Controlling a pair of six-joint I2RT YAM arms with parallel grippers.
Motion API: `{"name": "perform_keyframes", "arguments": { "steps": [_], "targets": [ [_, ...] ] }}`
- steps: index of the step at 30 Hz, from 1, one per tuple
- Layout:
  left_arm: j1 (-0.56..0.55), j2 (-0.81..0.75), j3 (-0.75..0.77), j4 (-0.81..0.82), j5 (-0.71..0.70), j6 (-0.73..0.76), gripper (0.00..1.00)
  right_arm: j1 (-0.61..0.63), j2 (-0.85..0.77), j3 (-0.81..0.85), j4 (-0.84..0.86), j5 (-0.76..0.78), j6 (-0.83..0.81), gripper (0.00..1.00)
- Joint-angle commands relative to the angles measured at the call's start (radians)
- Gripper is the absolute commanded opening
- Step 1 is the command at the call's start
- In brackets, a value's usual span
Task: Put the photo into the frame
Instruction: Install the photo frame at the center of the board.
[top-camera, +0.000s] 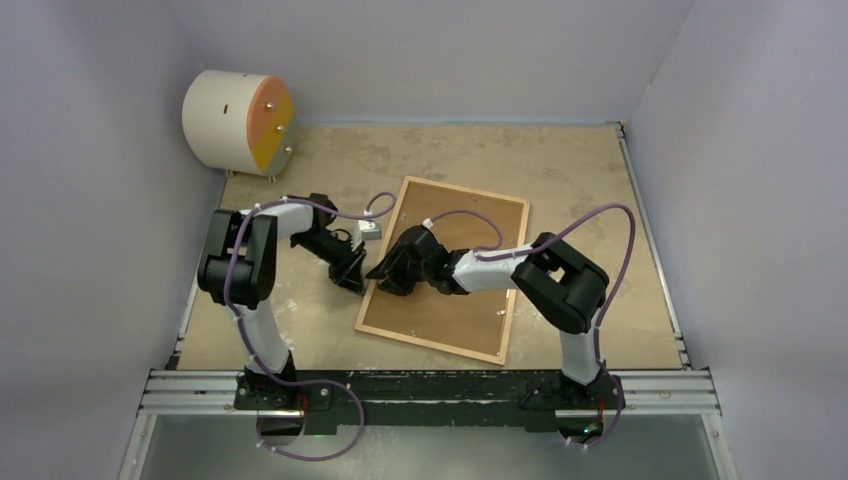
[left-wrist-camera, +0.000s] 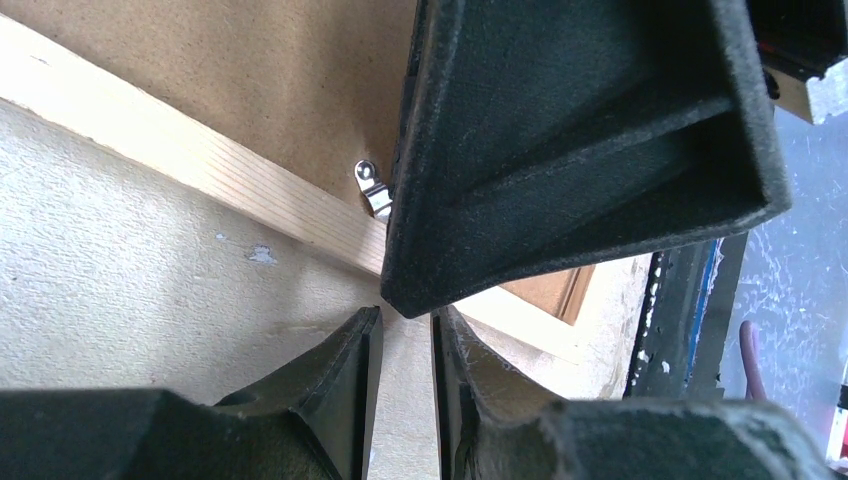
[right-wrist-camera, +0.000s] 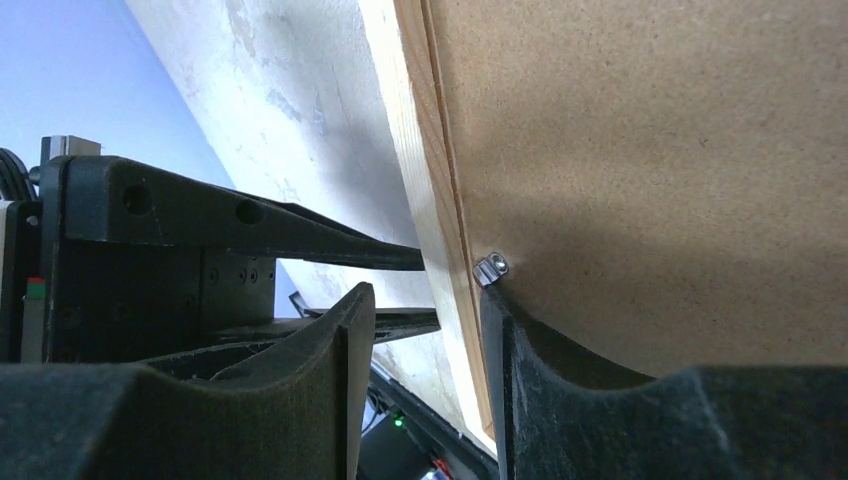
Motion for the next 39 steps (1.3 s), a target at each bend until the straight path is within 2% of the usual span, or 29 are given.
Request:
{"name": "perform_keyframes", "arguments": {
  "steps": [1,16,22,24,27,30,33,36,39],
  "targets": [
    [-0.028,-0.011,-0.035,0.014,0.029,0.039,0.28,0.006,0.058,0.043,-0.036,0.099,0.006,0.45],
    [-0.106,-0.022,-0.055,0.027,0.01,0.037,0.28,-0.005,0.106,0.047,-0.029,0.163,0.018,0.39],
    [-0.124,-0.027,-0.048,0.027,0.011,0.03,0.28,-0.007,0.103,0.071,0.006,0.149,0.007,0.26],
    [-0.123,-0.032,-0.038,0.013,0.0,0.034,0.28,-0.007,0.091,0.067,0.023,0.136,0.004,0.25],
    [-0.101,-0.062,-0.02,0.004,-0.017,0.032,0.27,-0.015,0.041,0.045,0.04,0.093,-0.016,0.34],
    [-0.04,-0.073,0.039,-0.019,-0.026,0.026,0.28,-0.053,-0.058,-0.013,0.027,0.059,-0.082,0.49],
    [0.027,-0.055,0.131,-0.014,-0.024,-0.019,0.34,-0.107,-0.159,-0.05,-0.048,0.052,-0.181,0.61],
    [0.053,-0.012,0.227,0.023,-0.007,-0.11,0.44,-0.195,-0.204,-0.083,-0.046,0.024,-0.247,0.64],
    [0.05,0.039,0.303,0.097,0.042,-0.226,0.53,-0.27,-0.157,-0.047,-0.032,-0.041,-0.318,0.63]
  ]
}}
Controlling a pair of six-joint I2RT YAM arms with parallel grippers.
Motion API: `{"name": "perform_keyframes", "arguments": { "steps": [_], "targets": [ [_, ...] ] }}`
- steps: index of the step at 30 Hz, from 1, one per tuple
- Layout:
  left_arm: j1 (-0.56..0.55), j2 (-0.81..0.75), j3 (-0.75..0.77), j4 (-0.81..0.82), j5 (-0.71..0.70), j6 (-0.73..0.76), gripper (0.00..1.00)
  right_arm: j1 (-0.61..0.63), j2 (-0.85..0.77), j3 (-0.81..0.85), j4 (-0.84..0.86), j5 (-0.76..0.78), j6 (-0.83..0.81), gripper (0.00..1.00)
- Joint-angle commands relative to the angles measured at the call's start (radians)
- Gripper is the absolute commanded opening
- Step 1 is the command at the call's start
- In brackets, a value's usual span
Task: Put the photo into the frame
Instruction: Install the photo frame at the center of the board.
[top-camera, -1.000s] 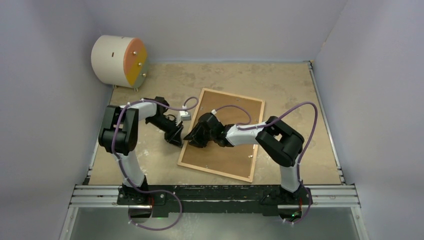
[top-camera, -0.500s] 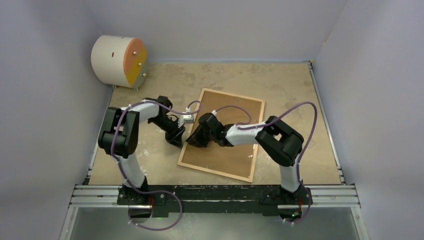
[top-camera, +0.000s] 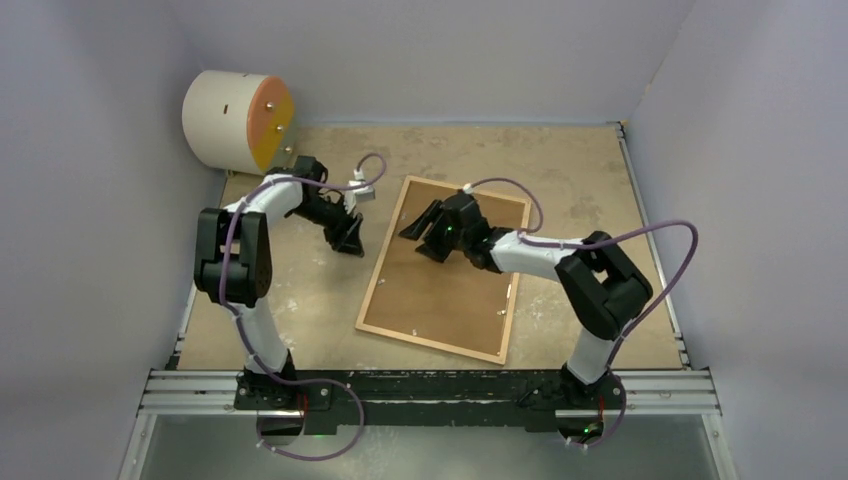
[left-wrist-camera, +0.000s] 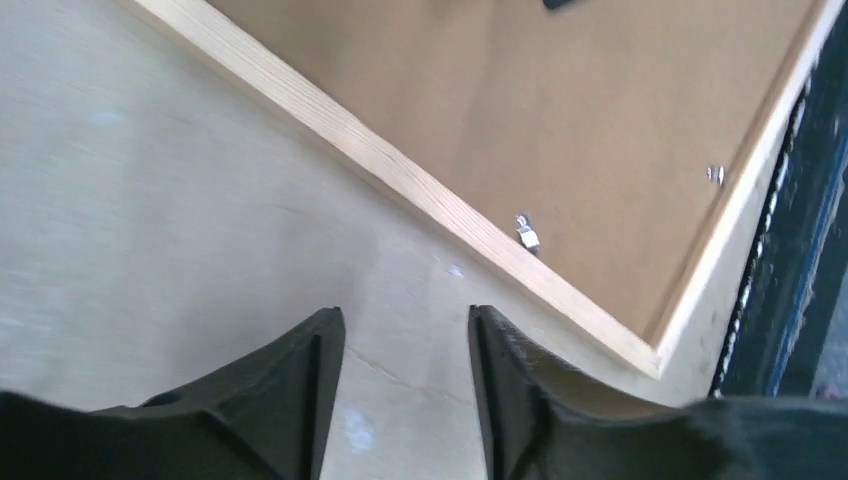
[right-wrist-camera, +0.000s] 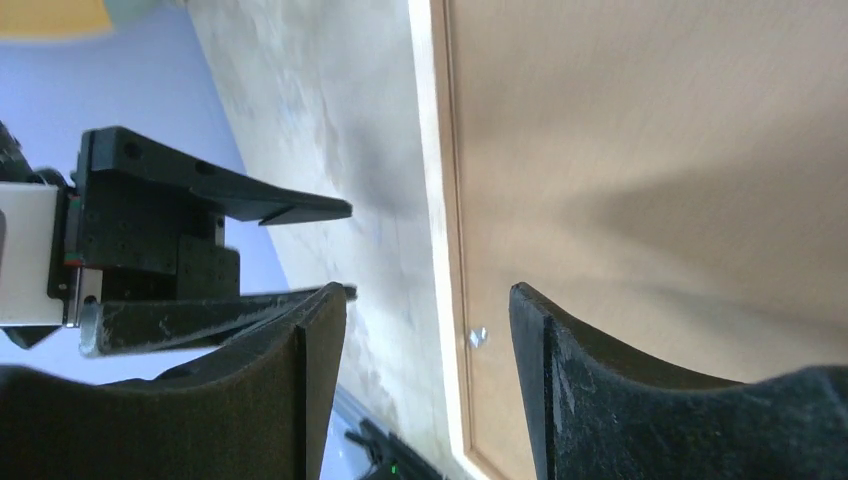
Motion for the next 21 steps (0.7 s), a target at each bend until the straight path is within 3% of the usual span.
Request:
{"name": "perform_keyframes", "arguments": {
  "steps": [1,11,21],
  "targets": [
    [-0.001,0.072,0.12,0.107,0.107,-0.181,0.56,-0.098,0.054,0.067,-0.012,-0.06,-0.166,0.63],
    [-0.048,0.306,0.319,0.208,0.115,-0.343,0.54,-0.164,0.33,0.468,-0.165,-0.07,-0.381,0.56],
    [-0.055,0.347,0.289,0.226,0.09,-0.306,0.3,-0.181,0.455,0.561,-0.157,-0.15,-0.357,0.51]
  ]
}}
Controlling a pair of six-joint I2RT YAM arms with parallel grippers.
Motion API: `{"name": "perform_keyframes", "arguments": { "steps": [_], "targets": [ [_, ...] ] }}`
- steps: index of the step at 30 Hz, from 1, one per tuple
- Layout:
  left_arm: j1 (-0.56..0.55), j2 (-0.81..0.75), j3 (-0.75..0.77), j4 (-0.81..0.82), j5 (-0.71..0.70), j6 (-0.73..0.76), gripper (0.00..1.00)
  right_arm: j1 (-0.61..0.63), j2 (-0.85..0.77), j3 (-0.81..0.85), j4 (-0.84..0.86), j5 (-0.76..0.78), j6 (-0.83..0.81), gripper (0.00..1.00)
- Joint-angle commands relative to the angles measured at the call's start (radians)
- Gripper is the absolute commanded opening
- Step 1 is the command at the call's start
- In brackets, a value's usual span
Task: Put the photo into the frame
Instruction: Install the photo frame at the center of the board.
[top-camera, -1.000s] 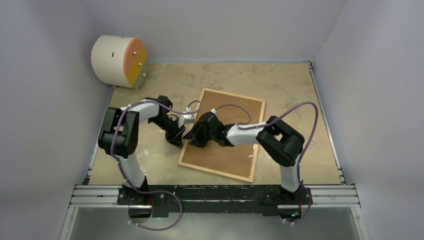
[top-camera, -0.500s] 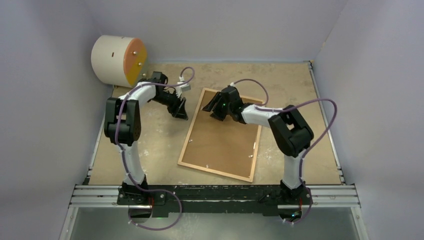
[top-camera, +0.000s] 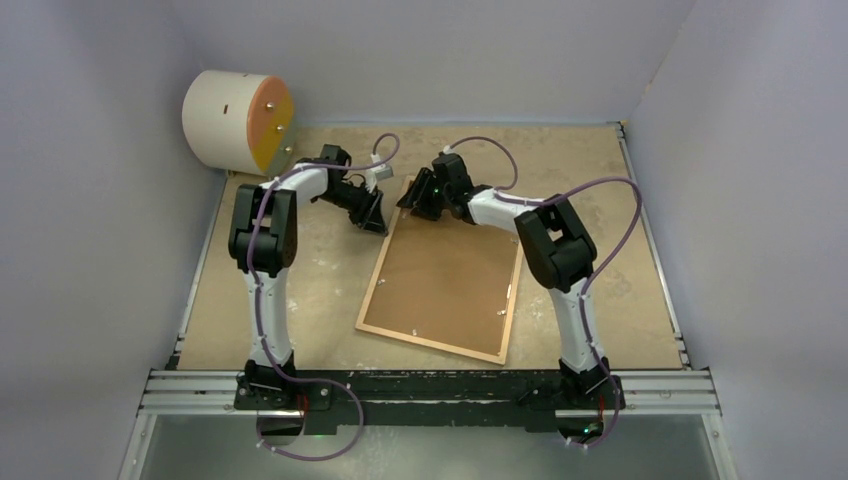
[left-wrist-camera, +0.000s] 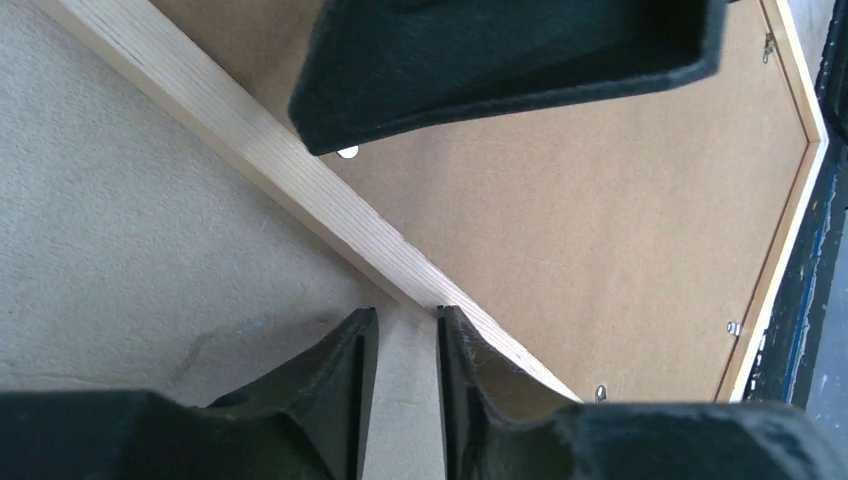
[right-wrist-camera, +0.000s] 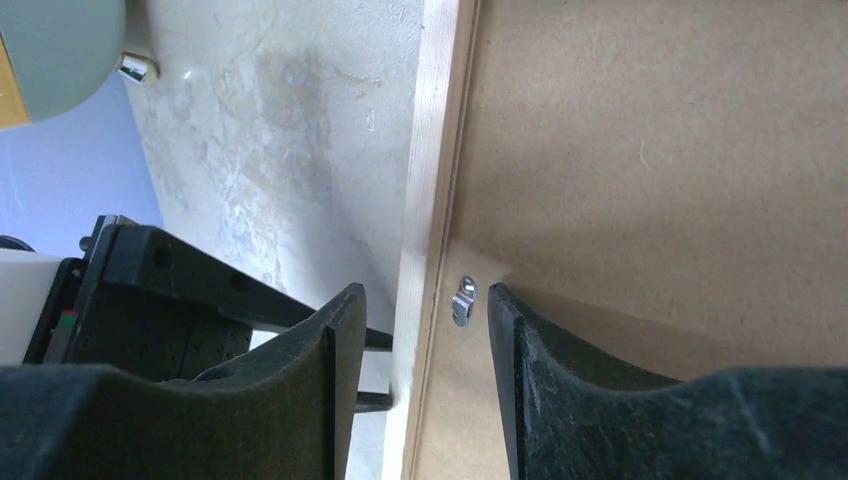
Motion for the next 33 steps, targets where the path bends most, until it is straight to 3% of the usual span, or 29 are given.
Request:
{"name": "perform_keyframes", "arguments": {
  "steps": [1,8,33],
  "targets": [
    [-0.002,0.017,-0.02,0.029,-0.004,0.018,0.28,-0.001,0.047,0.044,-0.024,-0.062,-0.003,0.5],
    [-0.002,0.016,-0.067,0.068,-0.011,0.011,0.21,-0.001,0.016,-0.022,-0.042,-0.042,0.047,0.48],
    [-0.019,-0.005,-0.106,0.089,-0.027,0.032,0.18,0.033,0.005,-0.042,-0.055,-0.056,0.136,0.47]
  ]
}}
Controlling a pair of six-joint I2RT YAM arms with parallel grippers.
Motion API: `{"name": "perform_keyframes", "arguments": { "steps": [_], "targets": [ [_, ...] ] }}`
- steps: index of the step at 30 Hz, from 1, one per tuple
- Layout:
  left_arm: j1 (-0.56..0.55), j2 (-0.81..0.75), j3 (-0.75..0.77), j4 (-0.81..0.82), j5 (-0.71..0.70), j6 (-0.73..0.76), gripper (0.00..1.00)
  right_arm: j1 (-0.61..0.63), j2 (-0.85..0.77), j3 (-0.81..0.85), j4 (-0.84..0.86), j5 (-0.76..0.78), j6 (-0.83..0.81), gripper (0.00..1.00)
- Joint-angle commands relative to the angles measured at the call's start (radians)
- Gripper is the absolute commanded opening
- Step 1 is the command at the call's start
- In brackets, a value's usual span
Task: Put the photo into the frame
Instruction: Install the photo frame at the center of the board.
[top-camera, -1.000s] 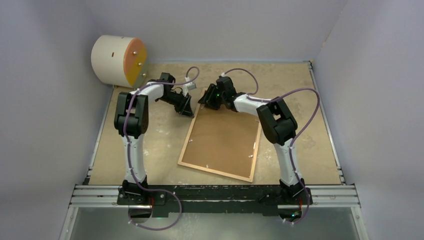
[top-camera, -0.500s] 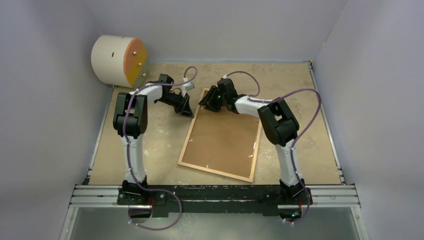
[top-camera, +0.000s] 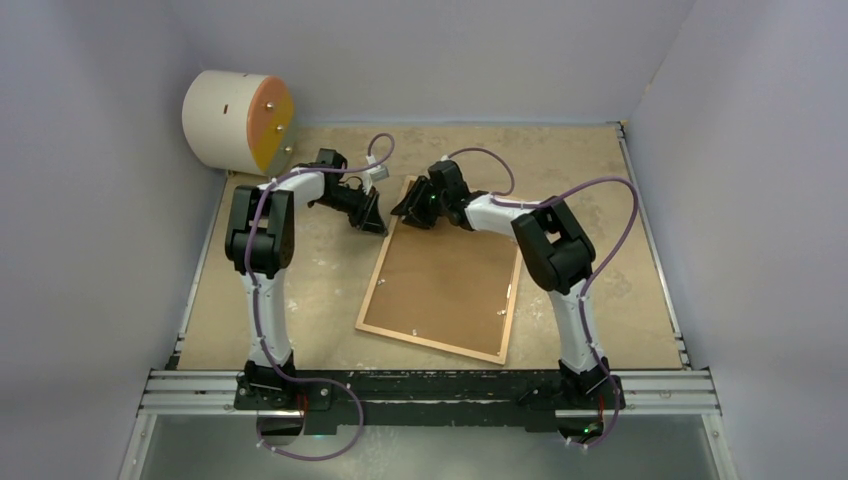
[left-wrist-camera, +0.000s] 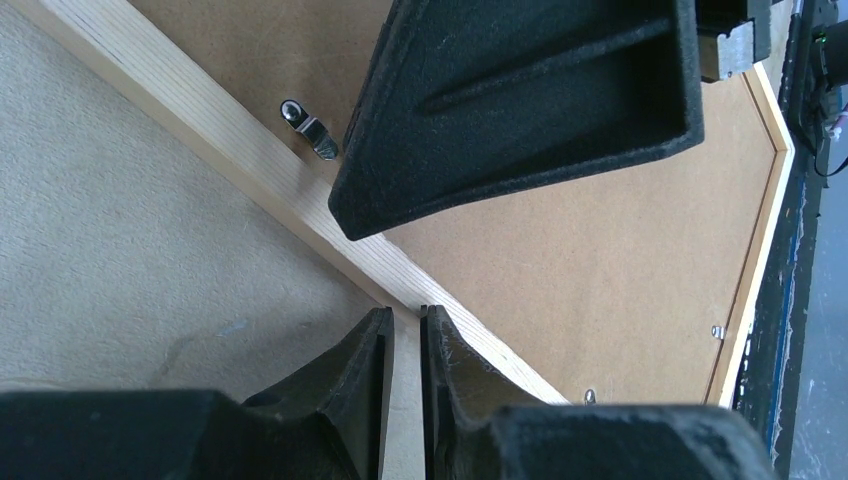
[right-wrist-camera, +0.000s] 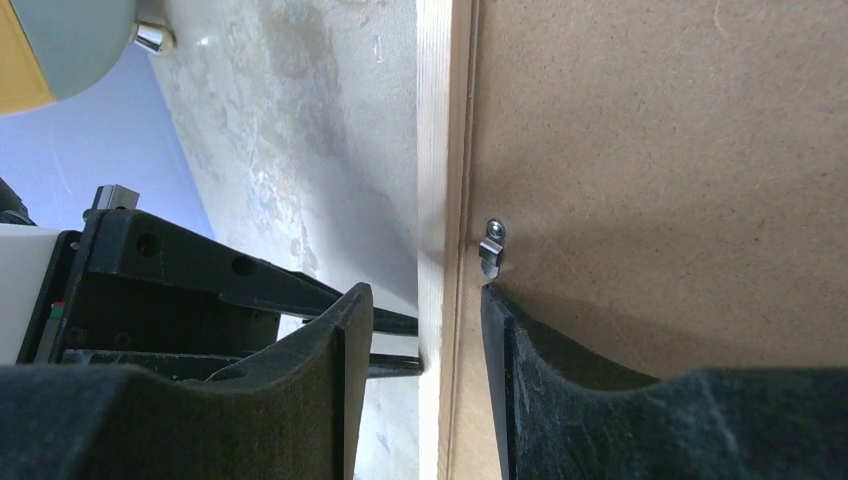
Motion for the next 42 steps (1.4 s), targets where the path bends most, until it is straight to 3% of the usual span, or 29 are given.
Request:
{"name": "perform_keyframes", "arguments": {
  "steps": [1,14,42],
  "targets": [
    [-0.032,0.014,-0.035,0.015,-0.093,0.045,0.18,0.008,0.003,-0.008,-0.078,0.015,0.01,0.47],
    [-0.034,0.005,-0.044,0.008,-0.094,0.055,0.17,-0.008,-0.084,-0.086,-0.109,0.088,-0.049,0.47],
    [-0.037,-0.002,-0.07,0.012,-0.093,0.072,0.15,-0.006,0.041,0.0,-0.017,0.125,-0.015,0.39]
  ]
}}
